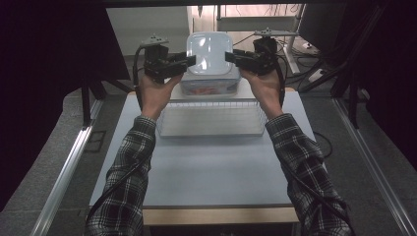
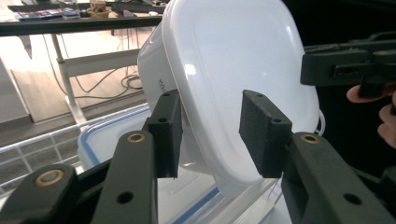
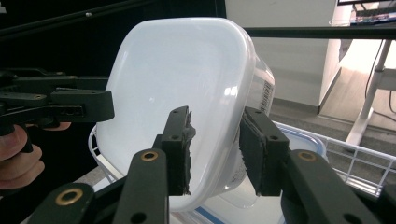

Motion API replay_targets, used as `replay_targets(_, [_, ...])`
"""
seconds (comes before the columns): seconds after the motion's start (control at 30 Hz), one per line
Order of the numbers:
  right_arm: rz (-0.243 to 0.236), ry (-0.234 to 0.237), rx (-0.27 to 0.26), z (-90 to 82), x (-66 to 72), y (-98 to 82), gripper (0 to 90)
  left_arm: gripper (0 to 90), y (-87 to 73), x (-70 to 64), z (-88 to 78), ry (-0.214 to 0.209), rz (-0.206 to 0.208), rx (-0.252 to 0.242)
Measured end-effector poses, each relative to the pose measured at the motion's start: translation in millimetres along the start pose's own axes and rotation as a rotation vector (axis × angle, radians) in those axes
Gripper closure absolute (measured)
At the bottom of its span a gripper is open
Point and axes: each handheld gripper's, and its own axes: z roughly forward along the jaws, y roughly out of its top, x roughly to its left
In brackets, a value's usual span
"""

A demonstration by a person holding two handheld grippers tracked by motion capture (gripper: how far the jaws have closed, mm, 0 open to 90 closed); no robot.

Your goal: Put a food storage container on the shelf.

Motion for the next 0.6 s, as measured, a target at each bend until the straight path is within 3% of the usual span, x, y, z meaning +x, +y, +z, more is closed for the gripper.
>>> replay_targets(0.1, [0.008,0.004,0.001,1.5,-2.1,1.1,62.0,58.2,0.7,1.1,1.1,0.003,-0.006,-0.002])
replay_targets(0.17, [-0.017,-0.033,0.01,3.7,-0.8,2.6,59.1,53.6,0.8,-0.1,3.8,0.037,0.012,0.012])
replay_targets(0.23, [-0.035,-0.045,0.026,6.2,0.1,1.7,58.6,52.7,0.5,1.4,5.1,0.024,-0.006,0.0])
replay_targets(0.3, [-0.023,-0.036,0.018,8.1,-0.5,1.0,58.6,52.4,1.9,3.3,6.5,0.017,-0.025,0.003])
replay_targets(0.43, [-0.018,-0.041,0.02,9.7,-0.8,2.5,58.5,50.8,5.4,4.2,7.6,0.029,-0.016,0.015])
replay_targets(0.5, [-0.027,-0.053,0.024,10.0,0.0,3.9,57.4,46.0,7.6,2.8,7.9,0.061,0.003,0.025])
replay_targets(0.6, [-0.022,-0.055,0.019,9.6,-1.4,4.4,55.9,44.6,6.7,4.4,7.8,0.048,-0.008,0.017])
